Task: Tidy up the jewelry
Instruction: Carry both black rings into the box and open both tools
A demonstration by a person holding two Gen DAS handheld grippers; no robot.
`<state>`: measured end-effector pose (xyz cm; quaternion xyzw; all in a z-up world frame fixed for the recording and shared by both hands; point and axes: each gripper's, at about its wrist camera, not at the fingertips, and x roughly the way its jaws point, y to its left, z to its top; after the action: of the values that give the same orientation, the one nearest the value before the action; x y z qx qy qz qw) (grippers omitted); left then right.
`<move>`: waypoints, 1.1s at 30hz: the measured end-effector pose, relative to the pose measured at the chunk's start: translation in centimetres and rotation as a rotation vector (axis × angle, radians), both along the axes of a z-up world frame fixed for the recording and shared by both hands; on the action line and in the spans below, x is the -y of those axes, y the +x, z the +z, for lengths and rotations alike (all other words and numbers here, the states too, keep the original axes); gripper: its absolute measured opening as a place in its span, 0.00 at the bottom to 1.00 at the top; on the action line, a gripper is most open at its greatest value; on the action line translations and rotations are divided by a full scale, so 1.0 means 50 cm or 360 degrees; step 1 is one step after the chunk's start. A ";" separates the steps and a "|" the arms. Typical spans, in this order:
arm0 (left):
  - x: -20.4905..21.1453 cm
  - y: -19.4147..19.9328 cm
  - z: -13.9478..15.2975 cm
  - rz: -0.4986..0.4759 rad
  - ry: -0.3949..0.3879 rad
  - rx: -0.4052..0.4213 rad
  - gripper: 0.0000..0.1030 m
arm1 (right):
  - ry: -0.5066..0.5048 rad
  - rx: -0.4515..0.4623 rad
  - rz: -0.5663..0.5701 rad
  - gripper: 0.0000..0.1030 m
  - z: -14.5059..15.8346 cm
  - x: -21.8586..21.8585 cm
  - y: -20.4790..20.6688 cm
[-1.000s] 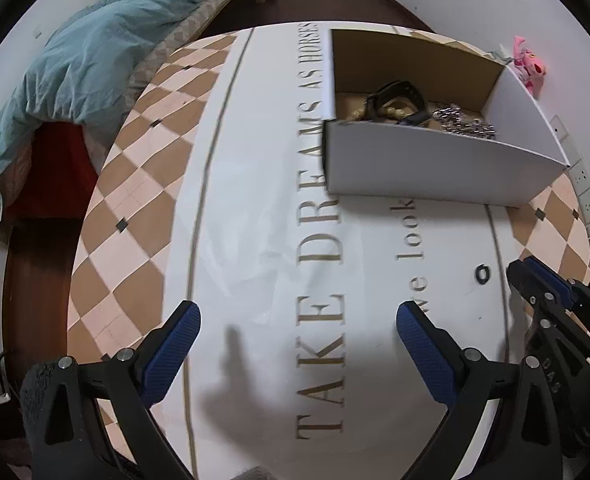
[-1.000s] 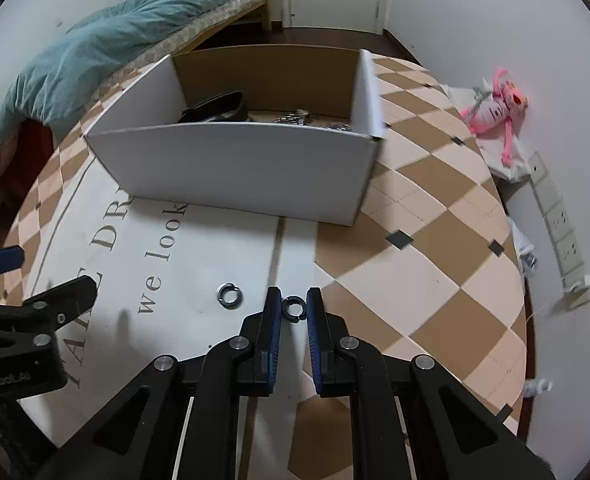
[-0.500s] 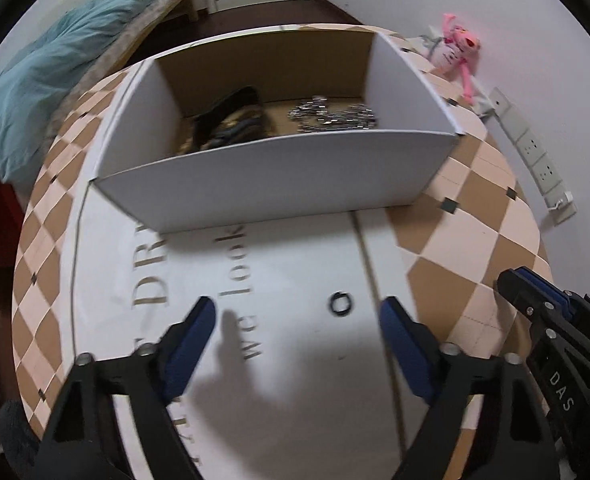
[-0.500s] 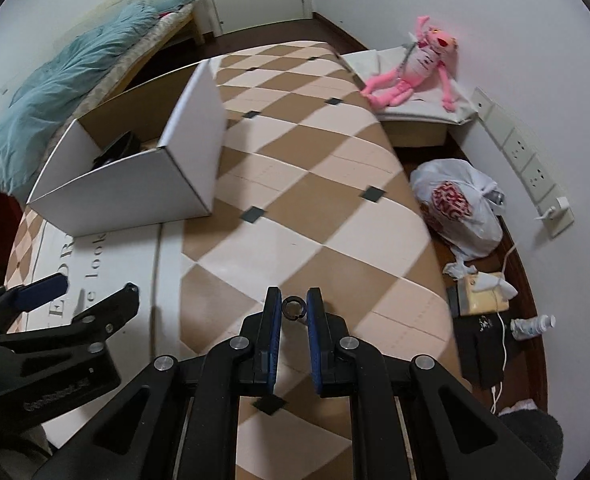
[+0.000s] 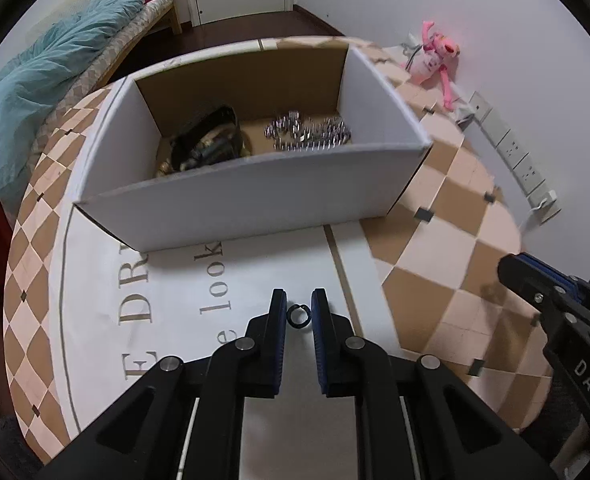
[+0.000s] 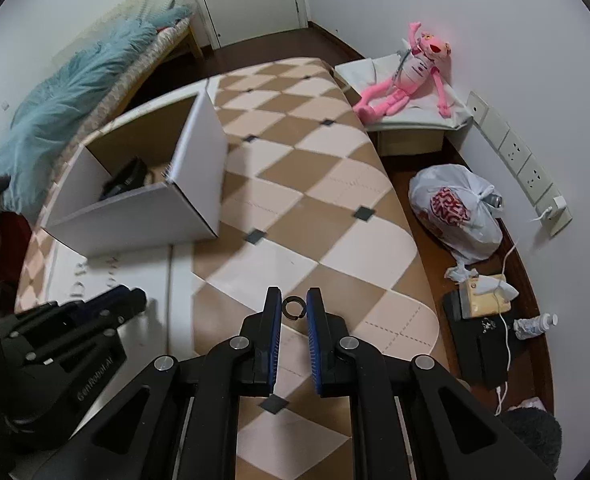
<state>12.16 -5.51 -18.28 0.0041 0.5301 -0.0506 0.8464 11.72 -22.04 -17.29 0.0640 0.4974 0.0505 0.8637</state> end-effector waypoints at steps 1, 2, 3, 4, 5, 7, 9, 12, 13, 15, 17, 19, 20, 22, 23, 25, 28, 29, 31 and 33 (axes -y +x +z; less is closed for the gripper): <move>-0.002 -0.002 0.015 0.0000 -0.0019 0.0014 0.10 | 0.0016 0.0015 0.0004 0.13 0.012 -0.002 0.000; -0.007 -0.003 0.031 -0.0001 -0.0038 0.0030 0.10 | 0.0040 0.0037 0.0010 0.13 0.028 -0.005 0.002; -0.015 -0.003 0.060 0.0000 -0.0073 0.0058 0.10 | 0.0069 0.0058 0.0017 0.13 0.046 -0.009 0.006; -0.023 -0.003 0.077 0.0003 -0.0096 0.0074 0.10 | 0.0095 0.0072 0.0025 0.13 0.060 -0.012 0.011; -0.035 0.002 0.106 0.0009 -0.0136 0.0097 0.10 | 0.0127 0.0093 0.0037 0.13 0.079 -0.017 0.019; -0.057 0.022 0.150 0.0024 -0.0199 0.0123 0.10 | 0.0167 0.0114 0.0081 0.13 0.109 -0.032 0.044; -0.082 0.053 0.184 0.0034 -0.0236 0.0133 0.10 | 0.0216 0.0123 0.0137 0.13 0.133 -0.054 0.082; -0.117 0.112 0.200 0.0053 -0.0224 0.0108 0.10 | 0.0234 0.0084 0.0222 0.13 0.141 -0.096 0.149; -0.127 0.123 0.195 0.0065 -0.0226 0.0097 0.10 | 0.0236 0.0059 0.0239 0.13 0.139 -0.108 0.169; -0.148 0.170 0.181 0.0073 -0.0210 0.0025 0.10 | 0.0242 -0.0018 0.0274 0.13 0.127 -0.135 0.216; -0.162 0.193 0.169 0.0090 -0.0217 -0.0016 0.10 | 0.0227 -0.0083 0.0301 0.13 0.115 -0.155 0.250; -0.171 0.222 0.152 0.0103 -0.0192 -0.0083 0.10 | 0.0194 -0.0129 0.0323 0.13 0.105 -0.171 0.279; -0.175 0.232 0.147 0.0118 -0.0180 -0.0103 0.10 | 0.0166 -0.0159 0.0349 0.13 0.099 -0.181 0.294; -0.179 0.249 0.141 0.0141 -0.0147 -0.0149 0.11 | 0.0138 -0.0231 0.0353 0.14 0.087 -0.189 0.316; -0.181 0.256 0.139 0.0150 -0.0135 -0.0172 0.12 | 0.0132 -0.0278 0.0361 0.14 0.080 -0.193 0.328; -0.185 0.266 0.139 0.0165 -0.0083 -0.0178 0.21 | 0.0102 -0.0304 0.0351 0.19 0.074 -0.191 0.343; -0.197 0.268 0.152 0.0195 -0.0033 -0.0138 0.57 | 0.0087 -0.0294 0.0339 0.41 0.083 -0.183 0.345; -0.202 0.267 0.156 0.0209 -0.0025 -0.0125 0.71 | 0.0075 -0.0282 0.0333 0.42 0.088 -0.180 0.344; -0.213 0.261 0.165 0.0244 -0.0007 -0.0106 0.76 | 0.0061 -0.0268 0.0320 0.42 0.096 -0.173 0.339; -0.225 0.255 0.170 0.0279 0.0002 -0.0106 0.83 | 0.0022 -0.0244 0.0300 0.44 0.106 -0.169 0.328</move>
<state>24.93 5.73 -9.78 -0.0434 0.5563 0.0239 0.8295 28.10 -13.61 -11.98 0.0266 0.5655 0.1298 0.8141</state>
